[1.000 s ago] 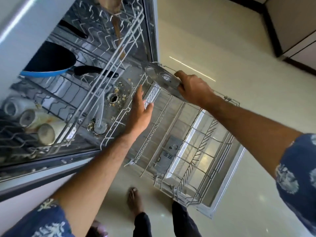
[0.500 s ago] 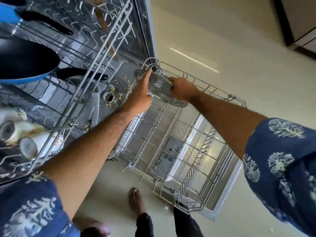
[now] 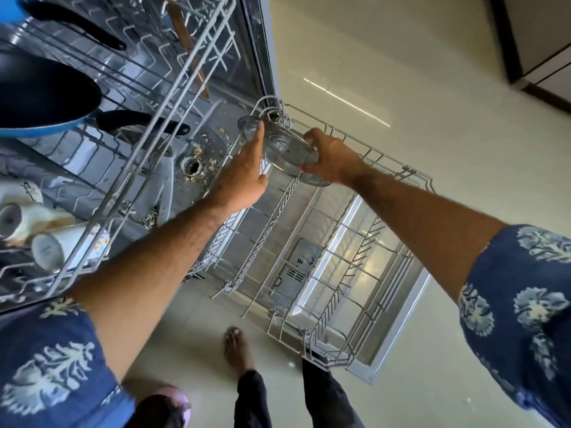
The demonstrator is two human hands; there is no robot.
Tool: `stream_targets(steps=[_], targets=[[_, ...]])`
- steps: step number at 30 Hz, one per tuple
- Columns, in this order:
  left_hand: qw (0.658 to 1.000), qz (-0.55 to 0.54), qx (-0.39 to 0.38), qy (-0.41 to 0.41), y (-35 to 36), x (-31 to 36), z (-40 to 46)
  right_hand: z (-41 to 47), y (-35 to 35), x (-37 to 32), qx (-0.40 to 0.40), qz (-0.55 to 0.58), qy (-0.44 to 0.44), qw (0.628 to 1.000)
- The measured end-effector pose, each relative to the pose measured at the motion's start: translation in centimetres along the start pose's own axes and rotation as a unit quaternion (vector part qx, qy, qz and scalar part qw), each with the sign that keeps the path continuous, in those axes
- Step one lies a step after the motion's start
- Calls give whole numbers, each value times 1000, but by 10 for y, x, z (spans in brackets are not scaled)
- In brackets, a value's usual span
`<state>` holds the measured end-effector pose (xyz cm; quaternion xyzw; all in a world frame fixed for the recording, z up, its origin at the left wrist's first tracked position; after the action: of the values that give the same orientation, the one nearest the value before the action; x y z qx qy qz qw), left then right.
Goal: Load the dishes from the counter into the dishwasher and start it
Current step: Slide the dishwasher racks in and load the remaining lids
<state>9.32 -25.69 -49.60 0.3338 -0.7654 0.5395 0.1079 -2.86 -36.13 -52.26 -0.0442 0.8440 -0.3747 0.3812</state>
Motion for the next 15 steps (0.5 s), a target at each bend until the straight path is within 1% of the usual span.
stream_targets(steps=[2, 3, 5, 8, 12, 15], targets=[[999, 49, 8, 13, -3, 4, -18, -19, -6, -12, 15, -38, -31, 999], [997, 72, 16, 14, -4, 6, -30, -30, -10, -20, 26, -91, -49, 994], [992, 119, 27, -12, -4, 6, -59, -57, -11, -38, 39, -210, -79, 974], [983, 179, 7, -45, -9, 19, -118, -109, -9, -79, 19, -303, -134, 943], [975, 220, 3, -40, -25, 54, -206, -179, -5, -128, -36, -350, -167, 921], [969, 238, 24, -56, -40, 77, -269, -229, -9, -170, -44, -347, -195, 916]])
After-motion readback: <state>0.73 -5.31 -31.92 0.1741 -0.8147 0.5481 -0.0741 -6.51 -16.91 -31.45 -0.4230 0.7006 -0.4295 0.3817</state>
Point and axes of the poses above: each hand's wrist, its own z-axis towards the middle knuckle, its own y-axis out of the palm, x = y × z, the point moved 10 cm from there along z, towards the middle knuckle
